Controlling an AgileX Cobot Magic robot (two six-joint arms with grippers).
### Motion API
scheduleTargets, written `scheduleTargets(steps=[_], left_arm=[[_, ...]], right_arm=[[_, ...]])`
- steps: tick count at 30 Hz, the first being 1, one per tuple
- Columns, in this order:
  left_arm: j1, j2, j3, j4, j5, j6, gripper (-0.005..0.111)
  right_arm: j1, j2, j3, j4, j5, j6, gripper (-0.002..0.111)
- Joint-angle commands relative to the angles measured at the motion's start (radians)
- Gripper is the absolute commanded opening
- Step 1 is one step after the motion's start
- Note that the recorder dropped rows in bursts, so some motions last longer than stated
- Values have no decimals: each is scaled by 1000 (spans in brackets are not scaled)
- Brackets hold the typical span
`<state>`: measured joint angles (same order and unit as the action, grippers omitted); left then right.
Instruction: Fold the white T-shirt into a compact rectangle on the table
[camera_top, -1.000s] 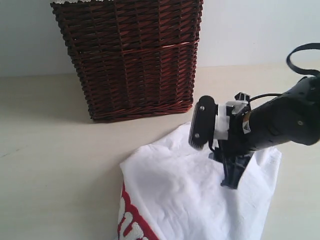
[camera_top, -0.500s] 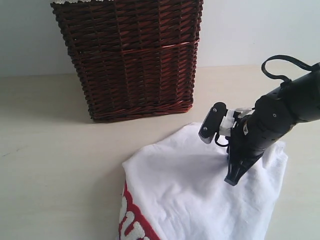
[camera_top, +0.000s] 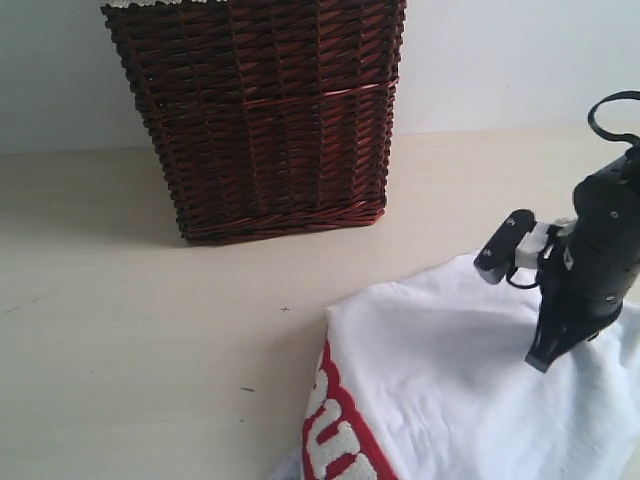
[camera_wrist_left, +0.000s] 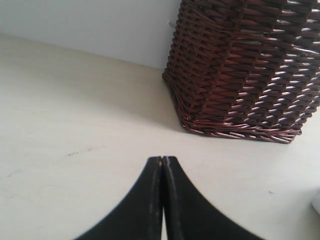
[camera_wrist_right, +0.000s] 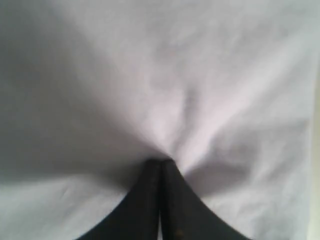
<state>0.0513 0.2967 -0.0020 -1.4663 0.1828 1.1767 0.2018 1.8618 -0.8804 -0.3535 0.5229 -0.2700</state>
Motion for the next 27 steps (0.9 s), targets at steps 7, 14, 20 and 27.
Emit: scheduleTargets(steps=[7,14,20,27], left_arm=[[-4,-7,2,-3,3,-3,0],[-4,-7,2,-3,3,-3,0],[-4,-7,2,-3,3,-3,0],[-4,-7,2,-3,3,-3,0]], right_arm=[[-29,-230,7,82,-284,222,0],[137,-303,7,354,-175,-312,0],[296,-277,9,916,-16,-676,1],[379,-261,16,1111,-21,-627,44]])
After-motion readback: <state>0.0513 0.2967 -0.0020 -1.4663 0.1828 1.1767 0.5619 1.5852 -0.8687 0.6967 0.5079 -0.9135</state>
